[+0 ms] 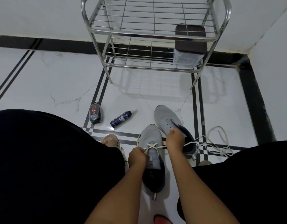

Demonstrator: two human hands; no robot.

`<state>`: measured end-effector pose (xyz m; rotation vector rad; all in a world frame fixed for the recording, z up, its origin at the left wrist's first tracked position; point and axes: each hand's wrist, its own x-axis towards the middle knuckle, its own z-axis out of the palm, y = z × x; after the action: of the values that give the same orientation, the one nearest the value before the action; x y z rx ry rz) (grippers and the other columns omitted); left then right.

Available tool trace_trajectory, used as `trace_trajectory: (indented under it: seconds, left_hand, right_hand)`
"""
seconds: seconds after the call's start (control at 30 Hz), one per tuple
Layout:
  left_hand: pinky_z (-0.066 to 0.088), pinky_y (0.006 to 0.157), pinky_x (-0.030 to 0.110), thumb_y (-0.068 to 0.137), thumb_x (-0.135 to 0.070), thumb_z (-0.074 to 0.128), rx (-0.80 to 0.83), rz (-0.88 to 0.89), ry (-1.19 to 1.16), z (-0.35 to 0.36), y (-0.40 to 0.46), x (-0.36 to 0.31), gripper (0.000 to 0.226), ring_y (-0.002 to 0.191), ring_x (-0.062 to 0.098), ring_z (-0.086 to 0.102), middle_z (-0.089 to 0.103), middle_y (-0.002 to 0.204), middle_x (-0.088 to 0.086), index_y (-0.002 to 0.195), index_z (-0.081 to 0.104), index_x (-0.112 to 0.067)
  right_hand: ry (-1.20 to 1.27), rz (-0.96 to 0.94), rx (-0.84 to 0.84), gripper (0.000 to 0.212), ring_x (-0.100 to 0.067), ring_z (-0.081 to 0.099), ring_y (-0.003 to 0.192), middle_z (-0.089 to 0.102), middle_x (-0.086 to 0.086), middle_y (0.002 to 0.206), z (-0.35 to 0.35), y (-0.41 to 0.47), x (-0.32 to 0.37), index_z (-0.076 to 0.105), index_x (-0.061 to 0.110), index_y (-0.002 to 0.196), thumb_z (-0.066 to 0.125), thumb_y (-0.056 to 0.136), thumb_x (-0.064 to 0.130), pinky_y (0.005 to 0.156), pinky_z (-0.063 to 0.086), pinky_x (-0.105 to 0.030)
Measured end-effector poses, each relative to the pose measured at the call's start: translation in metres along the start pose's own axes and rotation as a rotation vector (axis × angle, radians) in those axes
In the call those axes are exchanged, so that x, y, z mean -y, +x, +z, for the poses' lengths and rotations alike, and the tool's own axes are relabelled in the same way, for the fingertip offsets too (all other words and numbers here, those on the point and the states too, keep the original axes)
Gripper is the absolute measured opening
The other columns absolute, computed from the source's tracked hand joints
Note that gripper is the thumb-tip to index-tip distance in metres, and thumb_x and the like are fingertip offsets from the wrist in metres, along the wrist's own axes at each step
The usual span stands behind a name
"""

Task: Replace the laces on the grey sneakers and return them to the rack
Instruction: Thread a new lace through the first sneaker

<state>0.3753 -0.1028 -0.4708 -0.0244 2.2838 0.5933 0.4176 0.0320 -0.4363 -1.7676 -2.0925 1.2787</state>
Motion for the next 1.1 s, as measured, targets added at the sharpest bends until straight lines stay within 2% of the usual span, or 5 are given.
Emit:
trace_trajectory:
  seconds: [0.1, 0.23, 0.33, 0.9, 1.1]
  left_hand:
    - [0.047, 0.082, 0.029, 0.091, -0.027, 0.056, 0.009, -0.02, -0.025, 0.001, 0.003, 0.001, 0.019, 0.102, 0.027, 0.063, 0.069, 0.108, 0.006, 0.099, 0.072, -0.021]
    - [0.046, 0.086, 0.028, 0.093, -0.025, 0.055, 0.022, -0.054, -0.059, 0.002, 0.005, 0.0, 0.022, 0.108, 0.028, 0.061, 0.067, 0.115, 0.007, 0.108, 0.07, -0.022]
    - [0.046, 0.087, 0.029, 0.093, -0.021, 0.053, 0.025, -0.058, -0.076, 0.002, 0.006, 0.0, 0.023, 0.108, 0.029, 0.06, 0.067, 0.115, 0.008, 0.107, 0.071, -0.02]
    - [0.045, 0.08, 0.027, 0.092, -0.017, 0.05, -0.002, -0.045, -0.068, 0.002, 0.0, -0.001, 0.021, 0.102, 0.029, 0.061, 0.068, 0.109, 0.009, 0.098, 0.07, -0.016]
    - [0.043, 0.08, 0.028, 0.094, -0.022, 0.047, -0.009, -0.079, -0.132, 0.0, 0.0, 0.0, 0.026, 0.105, 0.029, 0.06, 0.067, 0.113, 0.009, 0.106, 0.068, -0.013]
  right_hand:
    - [0.05, -0.045, 0.09, 0.037, -0.032, 0.058, 0.108, 0.063, -0.012, 0.121, -0.001, 0.004, 0.012, 0.063, 0.011, 0.121, 0.039, 0.094, 0.004, 0.091, 0.048, -0.038]
    - [-0.145, -0.035, 0.271, 0.017, -0.028, 0.062, 0.095, 0.069, -0.007, 0.101, 0.025, -0.016, -0.009, 0.065, 0.025, 0.085, 0.051, 0.087, 0.015, 0.082, 0.051, -0.035]
    - [-0.405, -0.104, 0.298, 0.019, -0.026, 0.058, 0.1, 0.065, -0.003, 0.106, 0.036, -0.031, -0.026, 0.064, 0.031, 0.073, 0.058, 0.087, 0.02, 0.085, 0.049, -0.034]
    - [-0.656, -0.251, 0.288, 0.023, -0.025, 0.045, 0.115, 0.055, 0.0, 0.118, 0.042, -0.035, -0.03, 0.073, 0.025, 0.095, 0.051, 0.09, 0.024, 0.095, 0.035, -0.04]
    - [-0.573, -0.211, 0.29, 0.018, -0.024, 0.044, 0.115, 0.059, 0.004, 0.115, 0.047, -0.038, -0.03, 0.073, 0.027, 0.085, 0.057, 0.088, 0.021, 0.093, 0.033, -0.039]
